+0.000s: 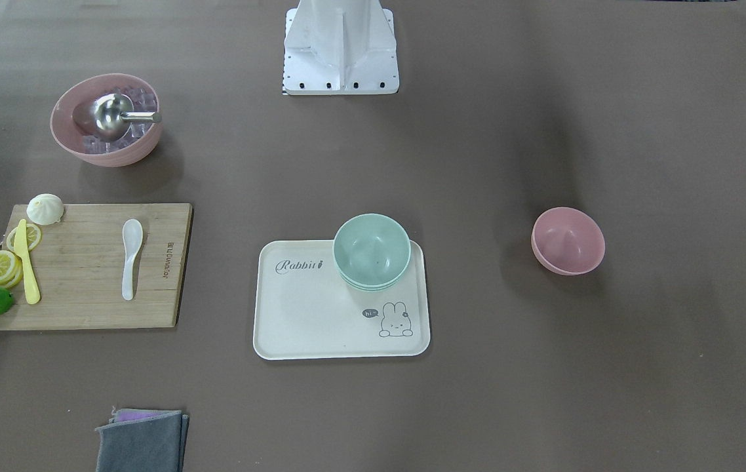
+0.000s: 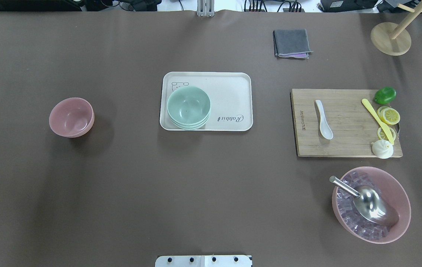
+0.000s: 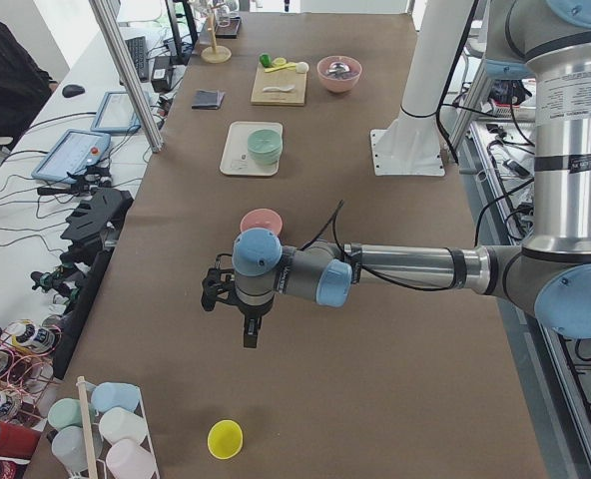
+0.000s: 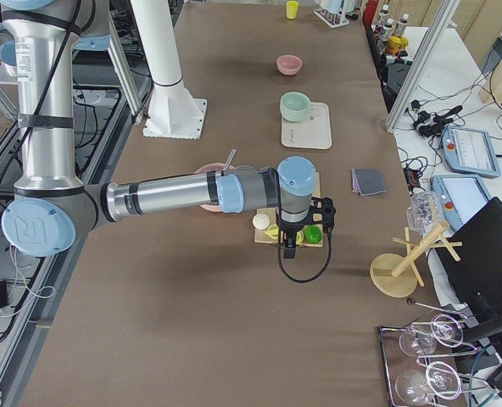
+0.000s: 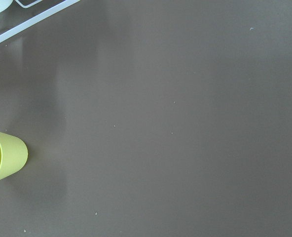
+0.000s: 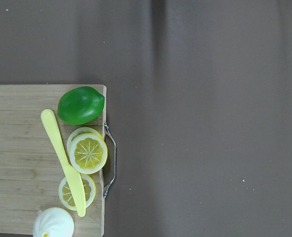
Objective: Stack pink bowl on green and place spoon
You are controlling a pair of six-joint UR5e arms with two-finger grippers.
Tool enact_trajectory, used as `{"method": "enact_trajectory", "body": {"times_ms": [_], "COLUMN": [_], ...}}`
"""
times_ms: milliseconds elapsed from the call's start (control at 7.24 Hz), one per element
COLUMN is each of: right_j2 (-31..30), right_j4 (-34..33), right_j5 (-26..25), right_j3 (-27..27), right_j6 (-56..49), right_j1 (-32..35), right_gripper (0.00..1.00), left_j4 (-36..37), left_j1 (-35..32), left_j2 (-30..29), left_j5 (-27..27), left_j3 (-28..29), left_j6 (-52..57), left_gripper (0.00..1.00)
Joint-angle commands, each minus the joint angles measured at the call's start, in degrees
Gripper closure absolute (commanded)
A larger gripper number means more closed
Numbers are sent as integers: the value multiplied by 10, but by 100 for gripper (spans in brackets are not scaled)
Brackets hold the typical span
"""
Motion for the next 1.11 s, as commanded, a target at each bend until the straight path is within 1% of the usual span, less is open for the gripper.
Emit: {"method": "enact_trajectory", "body": {"times_ms": [0, 415, 553, 691, 829, 967], "right_j2": [-1, -1, -1, -1, -3, -1], "right_j4": [0, 0, -3, -4, -3, -3], "right_j5": [1, 1, 1, 12, 28, 28], "right_j3": [4, 3, 6, 11, 12, 11], "right_j6": [2, 2, 2, 2, 2, 2], "right_j1": [1, 0, 0, 1, 4, 4], "right_gripper": [0, 0, 0, 0, 0, 0], "left_j4": [-2, -17, -15, -16, -14, -31], "left_j1": [3, 5, 5, 6, 15, 53], "left_j2": [-5, -11, -49, -58, -78, -91], "left_j5": [0, -1, -1, -1, -3, -14], "left_j3": [-5, -6, 0, -2, -3, -4], "left_j6": [1, 0, -1, 0, -31, -118], "left_gripper": [2, 2, 2, 2, 2, 2]}}
